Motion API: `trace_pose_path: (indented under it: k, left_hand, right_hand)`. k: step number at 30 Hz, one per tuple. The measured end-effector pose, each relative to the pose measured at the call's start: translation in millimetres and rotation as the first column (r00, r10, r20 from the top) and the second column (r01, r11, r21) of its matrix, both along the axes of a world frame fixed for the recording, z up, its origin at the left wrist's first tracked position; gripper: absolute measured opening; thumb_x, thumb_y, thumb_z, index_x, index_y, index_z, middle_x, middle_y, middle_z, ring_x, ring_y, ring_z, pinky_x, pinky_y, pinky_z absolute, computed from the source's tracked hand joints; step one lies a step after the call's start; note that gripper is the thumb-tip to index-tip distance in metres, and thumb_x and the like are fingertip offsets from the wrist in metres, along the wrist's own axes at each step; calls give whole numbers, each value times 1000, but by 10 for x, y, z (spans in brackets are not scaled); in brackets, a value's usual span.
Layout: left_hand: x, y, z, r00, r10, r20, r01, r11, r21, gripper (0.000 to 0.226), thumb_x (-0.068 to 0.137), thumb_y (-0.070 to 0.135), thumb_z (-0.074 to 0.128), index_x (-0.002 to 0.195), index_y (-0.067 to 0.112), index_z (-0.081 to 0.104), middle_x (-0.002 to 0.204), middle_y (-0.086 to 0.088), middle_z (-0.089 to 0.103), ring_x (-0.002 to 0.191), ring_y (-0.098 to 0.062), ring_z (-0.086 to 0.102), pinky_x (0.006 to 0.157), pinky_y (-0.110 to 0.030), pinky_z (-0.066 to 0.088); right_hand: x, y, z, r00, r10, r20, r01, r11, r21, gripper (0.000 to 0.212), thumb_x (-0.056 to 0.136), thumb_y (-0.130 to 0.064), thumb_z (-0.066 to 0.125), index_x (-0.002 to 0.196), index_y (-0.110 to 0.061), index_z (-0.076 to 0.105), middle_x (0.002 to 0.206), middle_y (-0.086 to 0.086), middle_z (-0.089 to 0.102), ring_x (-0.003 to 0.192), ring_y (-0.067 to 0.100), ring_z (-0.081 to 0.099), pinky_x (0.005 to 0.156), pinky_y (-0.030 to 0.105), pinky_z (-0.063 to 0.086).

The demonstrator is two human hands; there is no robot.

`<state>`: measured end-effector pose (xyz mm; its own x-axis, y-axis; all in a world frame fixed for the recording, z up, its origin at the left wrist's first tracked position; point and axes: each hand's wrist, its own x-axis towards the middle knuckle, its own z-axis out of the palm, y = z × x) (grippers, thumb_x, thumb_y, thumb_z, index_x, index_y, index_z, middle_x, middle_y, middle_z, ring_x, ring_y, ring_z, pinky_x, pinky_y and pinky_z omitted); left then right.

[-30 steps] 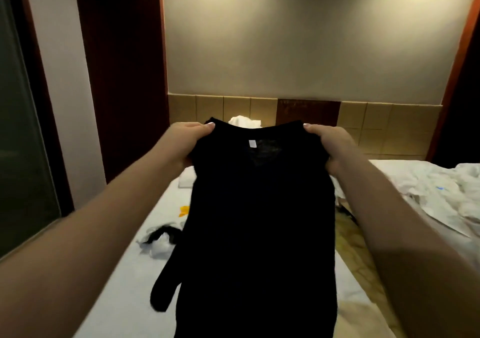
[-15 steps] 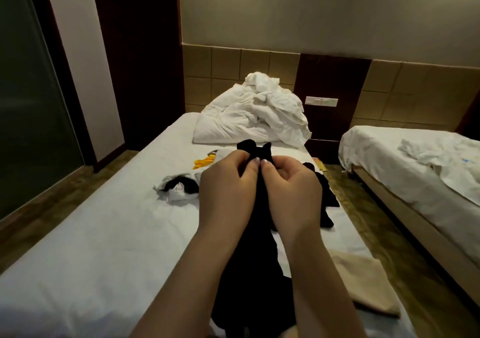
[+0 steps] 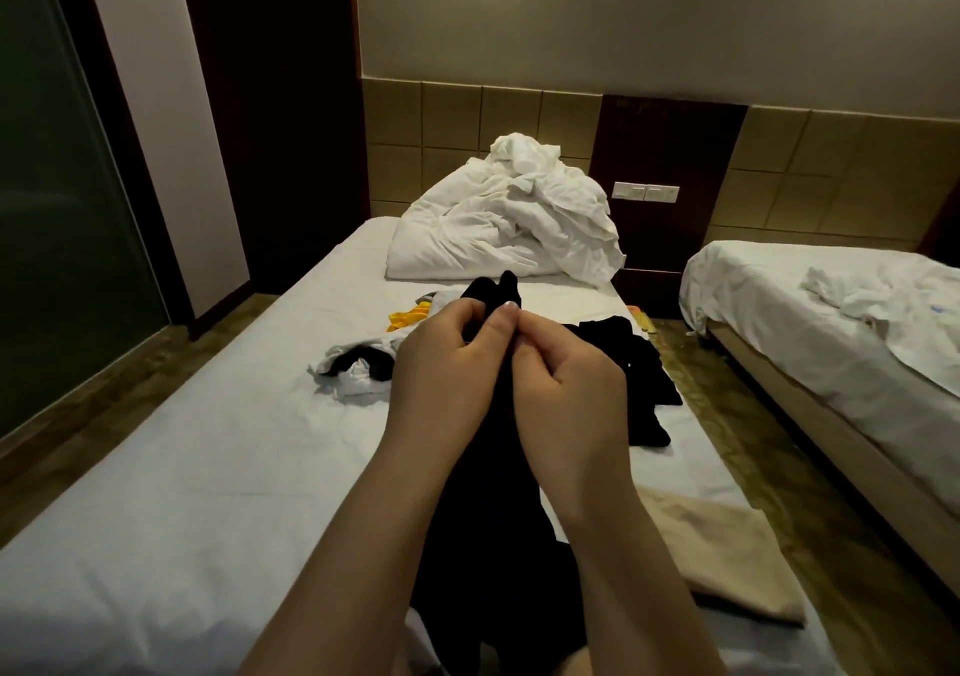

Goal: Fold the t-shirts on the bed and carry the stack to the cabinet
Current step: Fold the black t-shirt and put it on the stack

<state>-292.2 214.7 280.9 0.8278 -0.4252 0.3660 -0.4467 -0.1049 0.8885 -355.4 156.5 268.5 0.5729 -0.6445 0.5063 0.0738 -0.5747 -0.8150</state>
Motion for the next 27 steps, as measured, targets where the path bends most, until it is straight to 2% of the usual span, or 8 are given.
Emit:
trace_pose_path:
  k: [4,7,9,13,16,18,21,27]
  left_hand:
    - [23,5,-10,996,-33,-80,32,999,-15,16,88,16,50,84,16,66,80,-6,67,80,-23,62,74,-40,50]
    - [36,11,-17,992,-94,-83,96,995,12,20,82,14,48,81,25,64,82,-4,68,82,-25,64,78,-46,52]
    - [60,16,3,984,-164,-72,167,985,44,19,76,18,47,82,23,63,79,-4,68,79,-25,65,76,-45,53]
    - [197,-8,167,968,-249,-39,251,966,58,21,82,6,46,86,14,65,69,-1,63,66,-16,59,62,-30,45]
    - [319,-23,389,961,-276,-3,276,960,37,25,89,6,44,81,18,64,63,11,60,60,-1,55,53,-15,43]
    - [391,-37,553,950,-310,43,310,951,19,28,90,7,44,78,22,64,62,14,60,58,2,54,51,-11,43]
    - [490,-66,794,935,-331,124,333,943,10,23,89,4,43,84,11,64,68,3,56,62,-8,52,54,-19,40]
    - [648,-133,1278,907,-364,213,352,931,95,20,94,11,44,90,19,62,72,7,57,64,-5,55,53,-12,42]
  right_hand:
    - [35,-78,-112,996,68,65,-78,983,165,37,90,-9,50,102,-38,68,93,-7,72,88,9,65,88,35,53]
    - [42,-225,-84,990,76,121,-97,979,177,29,87,-12,61,82,-40,67,66,-10,64,63,1,58,67,23,50]
    - [42,-339,-20,988,92,120,-103,990,93,21,86,-20,65,89,-41,62,69,-13,55,61,0,50,61,16,42]
    - [106,-586,199,979,188,-75,-199,961,-192,33,90,-34,58,119,-45,46,113,-13,46,108,1,44,96,21,38]
    - [195,-701,461,965,226,-135,-259,907,-332,28,85,-43,48,113,-42,49,128,-13,43,126,7,36,107,27,29]
    - [236,-752,664,955,274,-112,-296,904,-308,26,82,-43,51,106,-33,55,118,-14,53,113,1,48,98,21,39]
    - [280,-816,965,940,326,-104,-342,893,-293,12,90,-33,57,96,-23,58,88,-13,59,79,-6,55,70,10,43]
    - [326,-859,1453,906,309,-288,-395,861,-320,36,96,-34,46,102,-1,60,80,4,57,70,12,54,65,27,41]
